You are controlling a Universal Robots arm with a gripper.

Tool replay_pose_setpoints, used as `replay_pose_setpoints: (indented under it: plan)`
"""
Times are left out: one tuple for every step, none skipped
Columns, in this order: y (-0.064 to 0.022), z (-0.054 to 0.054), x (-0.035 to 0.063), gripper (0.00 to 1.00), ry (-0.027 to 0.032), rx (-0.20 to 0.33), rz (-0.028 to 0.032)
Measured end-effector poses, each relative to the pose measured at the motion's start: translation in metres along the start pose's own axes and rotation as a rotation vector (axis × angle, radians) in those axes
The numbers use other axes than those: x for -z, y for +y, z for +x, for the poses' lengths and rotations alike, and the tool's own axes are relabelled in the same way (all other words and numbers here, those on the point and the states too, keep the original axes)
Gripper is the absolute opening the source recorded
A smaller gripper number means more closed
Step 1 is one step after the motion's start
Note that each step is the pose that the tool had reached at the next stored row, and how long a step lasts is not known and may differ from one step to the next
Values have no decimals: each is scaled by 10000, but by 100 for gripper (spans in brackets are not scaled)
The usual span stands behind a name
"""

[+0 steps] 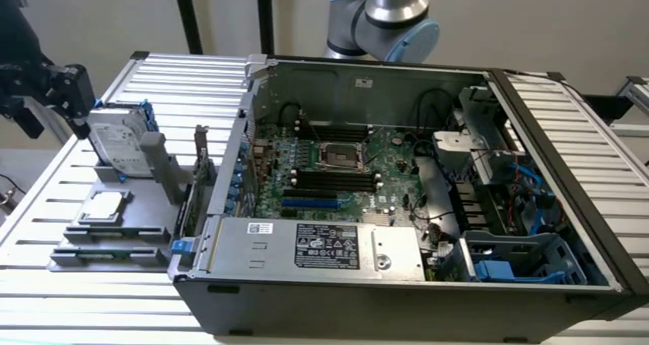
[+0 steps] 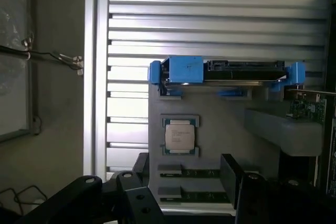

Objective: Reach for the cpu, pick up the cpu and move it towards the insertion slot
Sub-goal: 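Pick up the cpu and move it towards the insertion slot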

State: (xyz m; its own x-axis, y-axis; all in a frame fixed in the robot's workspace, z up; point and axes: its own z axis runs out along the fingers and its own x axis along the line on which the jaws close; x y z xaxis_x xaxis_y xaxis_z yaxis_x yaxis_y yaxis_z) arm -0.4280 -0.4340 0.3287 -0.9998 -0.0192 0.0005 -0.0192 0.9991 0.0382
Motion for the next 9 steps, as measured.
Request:
replay_pose_setpoints:
  plan:
    - [-15,-2,-17,65,1,0,1]
    - [-30,-5,-35,65,0,0,0]
    - [-43,-8,-53,65,-2,0,-1]
    - [-53,-13,-72,65,-1,0,-1]
    - [-58,-17,-89,65,0,0,1]
    - [-61,-21,-107,65,-1,0,0]
    - [-61,-24,-125,65,-1,-2,0]
    - [-62,-26,-144,65,-1,-2,0]
    - [-63,-27,-162,65,-1,-1,0]
